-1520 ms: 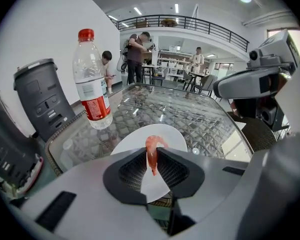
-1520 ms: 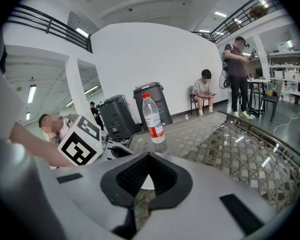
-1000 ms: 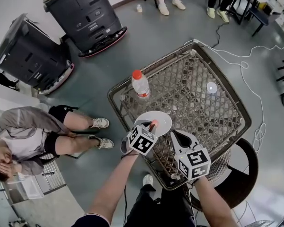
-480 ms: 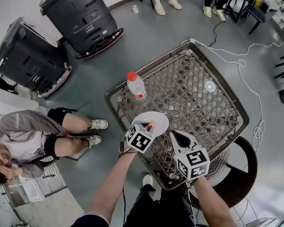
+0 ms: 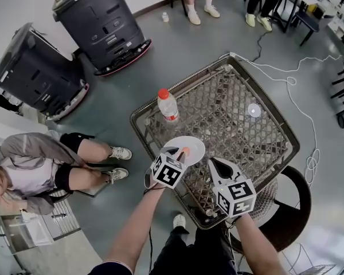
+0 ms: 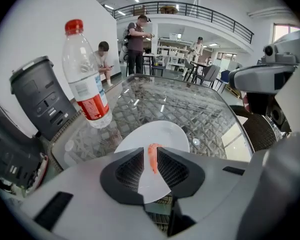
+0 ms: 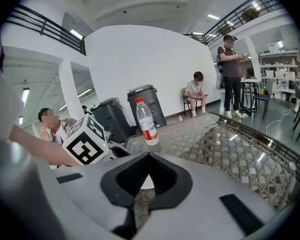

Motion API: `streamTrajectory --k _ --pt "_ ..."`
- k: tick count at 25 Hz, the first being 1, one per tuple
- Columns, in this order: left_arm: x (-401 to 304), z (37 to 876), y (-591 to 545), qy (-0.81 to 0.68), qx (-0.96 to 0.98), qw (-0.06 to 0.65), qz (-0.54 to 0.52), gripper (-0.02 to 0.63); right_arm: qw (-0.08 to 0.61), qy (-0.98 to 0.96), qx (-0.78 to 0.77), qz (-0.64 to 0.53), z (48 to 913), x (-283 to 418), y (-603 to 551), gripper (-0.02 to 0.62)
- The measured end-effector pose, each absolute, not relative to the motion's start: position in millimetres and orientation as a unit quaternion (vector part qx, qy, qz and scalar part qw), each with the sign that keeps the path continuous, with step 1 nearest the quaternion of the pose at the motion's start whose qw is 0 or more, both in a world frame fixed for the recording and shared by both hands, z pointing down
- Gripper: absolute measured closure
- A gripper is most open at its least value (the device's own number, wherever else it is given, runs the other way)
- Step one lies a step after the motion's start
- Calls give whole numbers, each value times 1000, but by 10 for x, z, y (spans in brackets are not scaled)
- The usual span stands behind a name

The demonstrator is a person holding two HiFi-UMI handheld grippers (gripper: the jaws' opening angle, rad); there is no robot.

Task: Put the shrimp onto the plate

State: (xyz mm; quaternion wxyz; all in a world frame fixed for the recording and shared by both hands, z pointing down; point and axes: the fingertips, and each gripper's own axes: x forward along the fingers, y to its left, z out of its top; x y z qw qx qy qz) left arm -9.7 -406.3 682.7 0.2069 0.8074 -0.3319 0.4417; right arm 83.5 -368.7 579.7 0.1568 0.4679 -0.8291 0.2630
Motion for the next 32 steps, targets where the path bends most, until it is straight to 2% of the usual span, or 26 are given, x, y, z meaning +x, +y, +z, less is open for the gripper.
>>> streamTrajectory --k 12,14,16,32 --pt "116 5537 -3787 -366 880 175 247 541 112 -829 499 227 5117 908 -3585 592" --pt "127 5337 -3712 -370 886 169 223 597 105 -832 500 216 4982 907 -3556 592" --pt "156 5164 -3623 -370 892 165 200 597 99 -836 500 203 4857 899 -3526 592" --pt "236 4235 -3034 -356 918 154 85 597 39 -856 492 155 4140 746 -3309 592"
